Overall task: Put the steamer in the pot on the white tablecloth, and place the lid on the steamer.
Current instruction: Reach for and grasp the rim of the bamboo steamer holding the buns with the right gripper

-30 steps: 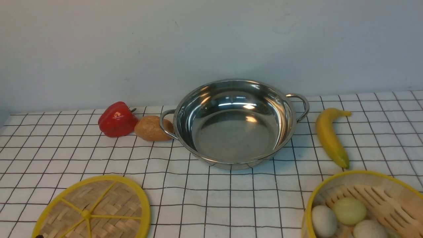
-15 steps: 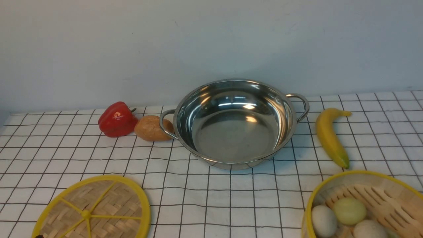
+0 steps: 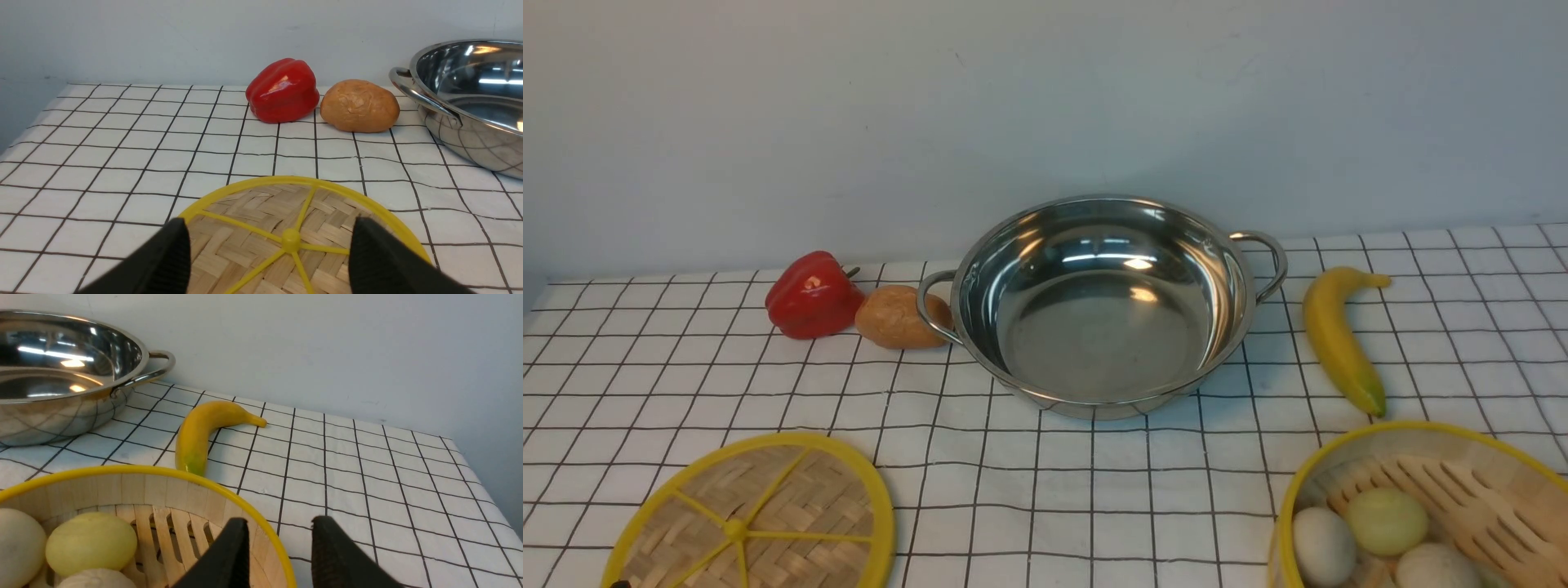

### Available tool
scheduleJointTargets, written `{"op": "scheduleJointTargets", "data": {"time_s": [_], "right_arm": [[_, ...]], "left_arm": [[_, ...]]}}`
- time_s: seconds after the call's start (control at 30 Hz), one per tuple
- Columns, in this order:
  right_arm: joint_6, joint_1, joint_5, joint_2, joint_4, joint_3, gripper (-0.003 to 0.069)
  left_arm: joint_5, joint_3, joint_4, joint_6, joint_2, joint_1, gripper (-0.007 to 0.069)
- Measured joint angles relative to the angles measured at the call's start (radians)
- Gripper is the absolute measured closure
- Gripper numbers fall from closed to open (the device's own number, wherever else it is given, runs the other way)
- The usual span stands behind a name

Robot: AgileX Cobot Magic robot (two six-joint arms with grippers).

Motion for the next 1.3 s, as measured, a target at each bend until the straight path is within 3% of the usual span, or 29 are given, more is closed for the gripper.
{"op": "scheduleJointTargets", "data": {"time_s": [0.2, 0.4, 0.47, 0.5, 0.57, 0.83, 0.97, 1.03, 1.3], "right_arm": [[0.043, 0.0, 0.0, 0.0, 0.079, -0.018, 0.0416], [0.177, 0.0, 0.092, 0.053, 0.196, -0.275, 0.0416], [0.188, 0.0, 0.34, 0.119, 0.195, -0.431, 0.0416], [0.188, 0.0, 0.36, 0.124, 0.195, -0.442, 0.0416], [0.19, 0.0, 0.561, 0.181, 0.193, -0.541, 0.0416], [0.284, 0.0, 0.735, 0.286, 0.22, -0.673, 0.0416], [0.325, 0.0, 0.845, 0.33, 0.148, -0.682, 0.0416], [0.345, 0.0, 0.888, 0.421, 0.026, -0.69, 0.0412], [0.292, 0.0, 0.892, 0.717, -0.12, -0.716, 0.0337]], "left_arm": [[0.0, 0.0, 0.0, 0.0, 0.0, 0.0, 0.0142], [0.0, 0.0, 0.0, 0.0, 0.0, 0.0, 0.0142], [0.0, 0.0, 0.0, 0.0, 0.0, 0.0, 0.0142], [0.0, 0.0, 0.0, 0.0, 0.0, 0.0, 0.0142], [0.0, 0.0, 0.0, 0.0, 0.0, 0.0, 0.0142], [0.0, 0.0, 0.0, 0.0, 0.0, 0.0, 0.0142], [0.0, 0.0, 0.0, 0.0, 0.0, 0.0, 0.0142], [0.0, 0.0, 0.0, 0.0, 0.0, 0.0, 0.0142], [0.0, 0.0, 0.0, 0.0, 0.0, 0.0, 0.0142]]}}
